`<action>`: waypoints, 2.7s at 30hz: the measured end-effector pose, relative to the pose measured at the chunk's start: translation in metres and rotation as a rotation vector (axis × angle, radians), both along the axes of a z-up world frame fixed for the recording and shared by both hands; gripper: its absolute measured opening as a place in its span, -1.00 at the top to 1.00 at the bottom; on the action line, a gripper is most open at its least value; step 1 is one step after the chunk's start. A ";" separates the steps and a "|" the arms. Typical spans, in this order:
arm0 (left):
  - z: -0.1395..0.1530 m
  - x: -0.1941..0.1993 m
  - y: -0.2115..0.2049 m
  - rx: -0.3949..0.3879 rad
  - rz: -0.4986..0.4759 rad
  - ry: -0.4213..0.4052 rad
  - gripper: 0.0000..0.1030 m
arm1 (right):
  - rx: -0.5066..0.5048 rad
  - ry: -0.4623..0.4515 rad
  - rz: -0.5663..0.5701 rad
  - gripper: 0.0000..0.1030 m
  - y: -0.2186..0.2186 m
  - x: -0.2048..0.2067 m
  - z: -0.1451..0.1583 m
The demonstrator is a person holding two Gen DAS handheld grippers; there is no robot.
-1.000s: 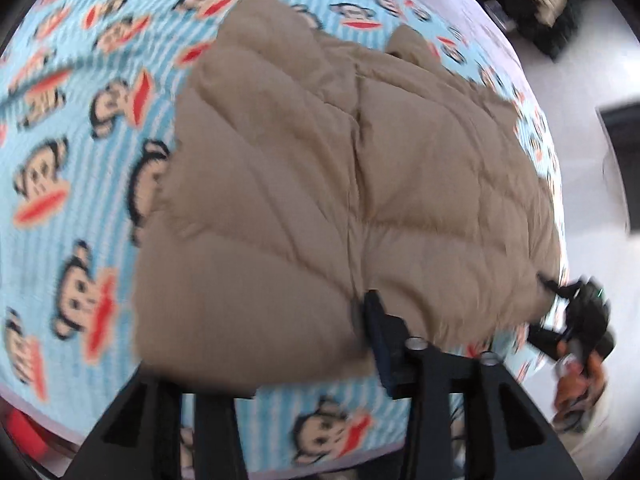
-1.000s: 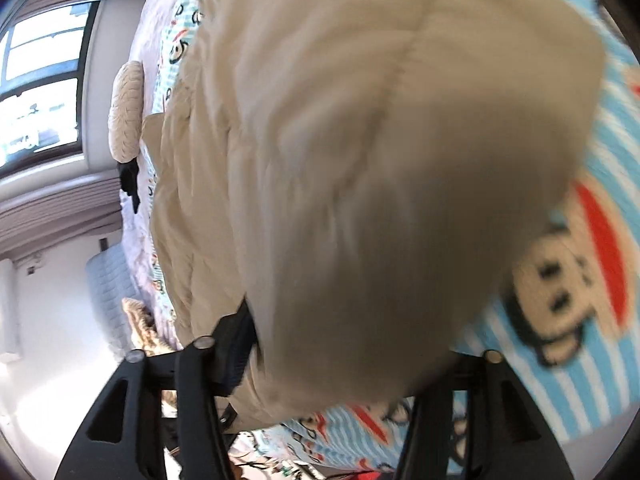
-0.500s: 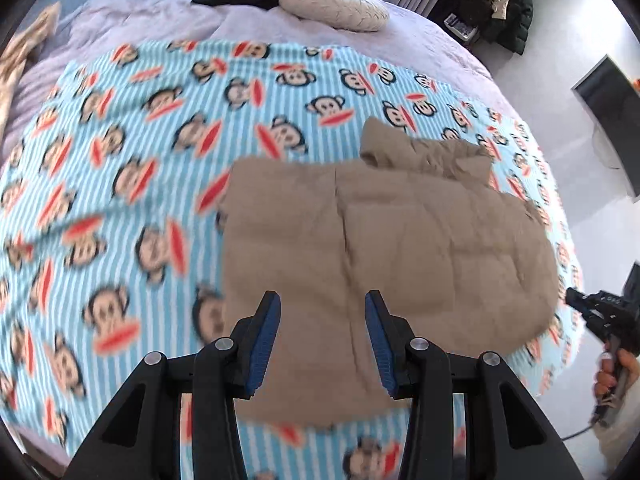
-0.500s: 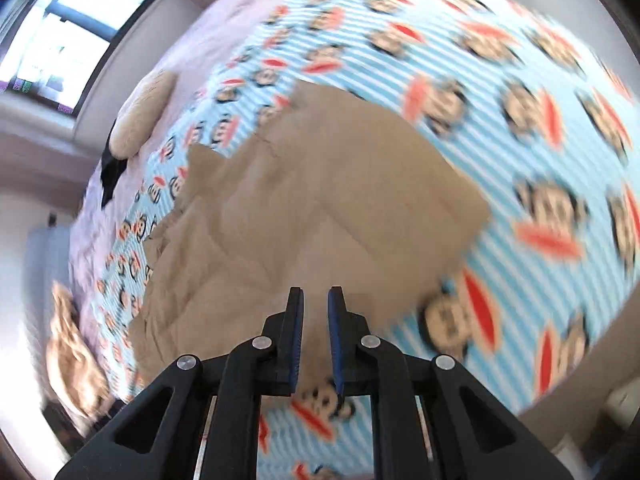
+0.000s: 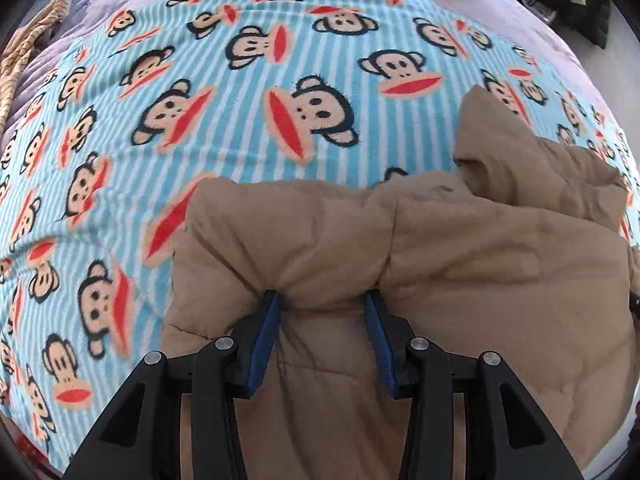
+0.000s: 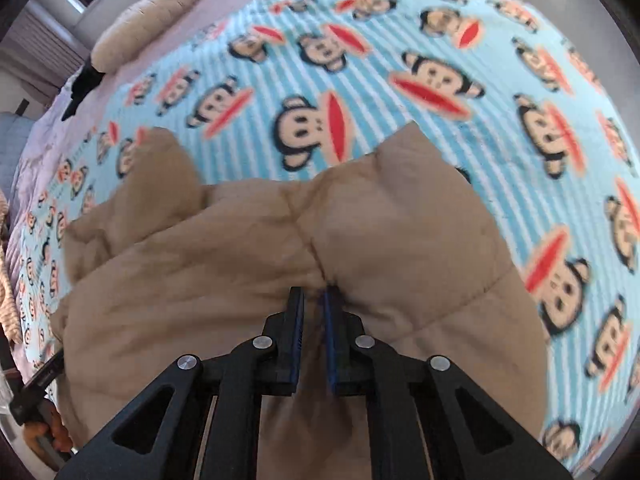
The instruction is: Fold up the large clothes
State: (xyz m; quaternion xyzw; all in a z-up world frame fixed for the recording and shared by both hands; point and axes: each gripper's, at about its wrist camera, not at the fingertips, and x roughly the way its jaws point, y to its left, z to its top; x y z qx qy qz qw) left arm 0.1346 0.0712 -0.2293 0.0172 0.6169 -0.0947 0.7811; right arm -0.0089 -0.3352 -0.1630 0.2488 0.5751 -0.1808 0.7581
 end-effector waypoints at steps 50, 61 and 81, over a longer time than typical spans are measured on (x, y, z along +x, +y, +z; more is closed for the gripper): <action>0.071 -0.119 0.087 -0.043 -0.104 0.072 -1.00 | 0.169 0.075 0.133 -0.63 0.208 -0.053 0.039; 0.042 -0.105 0.139 -0.238 0.031 0.178 -1.00 | 0.186 0.116 0.175 -0.63 0.216 -0.055 0.031; -0.052 -0.033 0.071 -0.515 -0.173 0.416 -0.98 | 0.203 0.166 0.156 -0.64 0.217 -0.055 0.007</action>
